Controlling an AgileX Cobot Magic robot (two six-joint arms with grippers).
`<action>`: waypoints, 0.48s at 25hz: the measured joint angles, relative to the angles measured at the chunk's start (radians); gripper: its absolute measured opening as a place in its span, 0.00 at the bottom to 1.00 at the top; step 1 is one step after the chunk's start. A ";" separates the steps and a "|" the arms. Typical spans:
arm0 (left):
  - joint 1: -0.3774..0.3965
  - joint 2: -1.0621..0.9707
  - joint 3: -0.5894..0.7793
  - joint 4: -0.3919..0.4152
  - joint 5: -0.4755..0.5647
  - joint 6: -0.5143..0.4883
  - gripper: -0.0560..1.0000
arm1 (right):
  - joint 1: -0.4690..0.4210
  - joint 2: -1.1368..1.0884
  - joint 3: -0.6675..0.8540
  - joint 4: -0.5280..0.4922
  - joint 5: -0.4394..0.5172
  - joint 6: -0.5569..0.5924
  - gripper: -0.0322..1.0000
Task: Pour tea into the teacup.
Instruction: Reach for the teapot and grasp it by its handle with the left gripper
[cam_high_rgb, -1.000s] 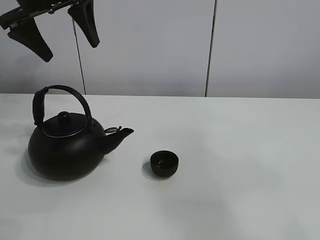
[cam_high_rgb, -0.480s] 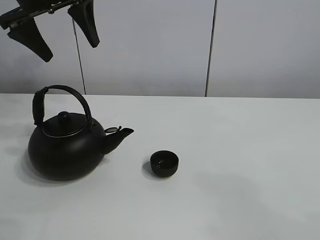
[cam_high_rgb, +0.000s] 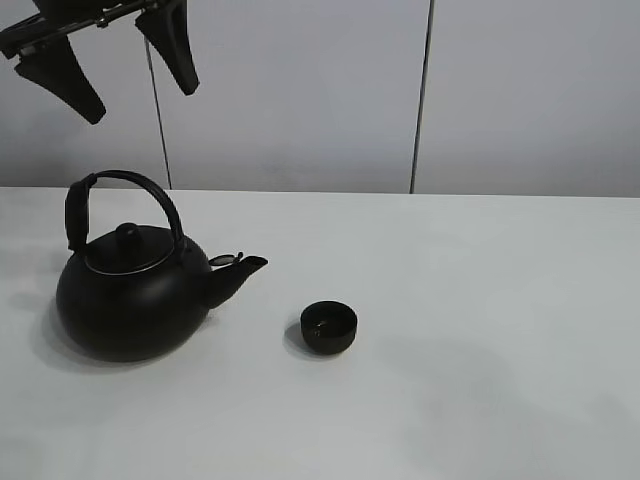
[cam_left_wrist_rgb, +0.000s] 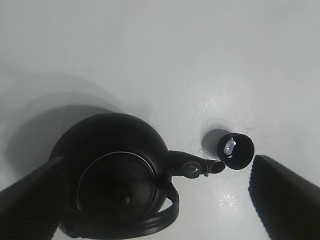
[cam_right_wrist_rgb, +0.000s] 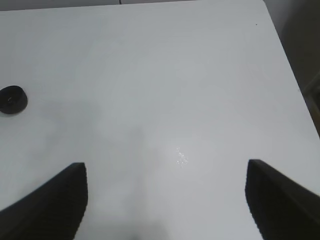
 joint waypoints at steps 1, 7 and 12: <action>0.000 0.000 0.000 0.000 0.000 0.000 0.71 | 0.000 0.000 0.000 0.000 -0.002 0.000 0.60; 0.000 0.000 0.000 0.000 0.000 0.000 0.71 | 0.000 0.000 0.000 0.000 -0.008 0.000 0.60; 0.000 0.000 0.000 0.000 -0.004 0.000 0.71 | 0.000 0.000 0.000 0.000 -0.010 0.000 0.60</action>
